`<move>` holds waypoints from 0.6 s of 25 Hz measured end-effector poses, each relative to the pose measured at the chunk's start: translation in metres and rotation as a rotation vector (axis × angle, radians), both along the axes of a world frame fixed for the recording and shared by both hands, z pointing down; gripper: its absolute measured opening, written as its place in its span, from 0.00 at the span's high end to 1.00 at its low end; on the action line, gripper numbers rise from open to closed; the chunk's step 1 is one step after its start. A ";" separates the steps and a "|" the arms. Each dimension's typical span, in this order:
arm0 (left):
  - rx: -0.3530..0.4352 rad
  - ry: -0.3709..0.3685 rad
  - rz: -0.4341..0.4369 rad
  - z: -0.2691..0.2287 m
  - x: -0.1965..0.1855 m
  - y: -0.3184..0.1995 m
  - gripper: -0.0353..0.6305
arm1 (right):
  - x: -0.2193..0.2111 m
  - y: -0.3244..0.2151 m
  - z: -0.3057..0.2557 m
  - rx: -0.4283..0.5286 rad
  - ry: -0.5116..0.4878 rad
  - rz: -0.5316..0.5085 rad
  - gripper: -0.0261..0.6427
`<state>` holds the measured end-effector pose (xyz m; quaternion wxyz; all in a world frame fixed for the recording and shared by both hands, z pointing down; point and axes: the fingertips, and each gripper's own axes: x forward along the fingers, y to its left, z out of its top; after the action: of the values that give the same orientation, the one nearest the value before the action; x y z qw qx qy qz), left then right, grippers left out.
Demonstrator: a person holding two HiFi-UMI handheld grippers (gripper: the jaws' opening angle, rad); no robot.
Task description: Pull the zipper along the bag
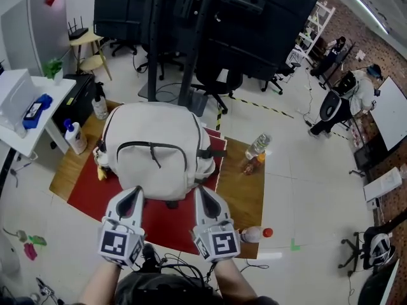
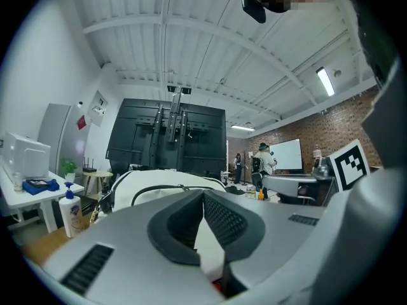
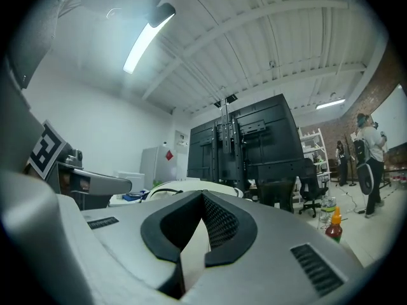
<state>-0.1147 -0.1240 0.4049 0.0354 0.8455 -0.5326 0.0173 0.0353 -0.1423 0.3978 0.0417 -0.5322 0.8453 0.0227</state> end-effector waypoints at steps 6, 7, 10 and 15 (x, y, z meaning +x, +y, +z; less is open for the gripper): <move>-0.035 0.010 0.079 0.004 0.008 -0.032 0.83 | -0.009 -0.024 0.002 -0.014 0.003 0.047 0.94; -0.042 0.012 0.084 0.005 0.007 -0.037 0.83 | -0.011 -0.027 0.003 -0.015 0.005 0.054 0.94; -0.063 0.021 0.102 0.010 0.003 -0.049 0.80 | -0.018 -0.036 0.007 -0.024 0.018 0.078 0.94; -0.101 0.043 0.159 0.022 0.001 -0.067 0.74 | -0.025 -0.046 0.010 -0.024 0.038 0.123 0.94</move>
<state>-0.1137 -0.1905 0.4273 0.0881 0.8824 -0.4613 0.0287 0.0103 -0.1886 0.4079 0.0179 -0.5830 0.8118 0.0253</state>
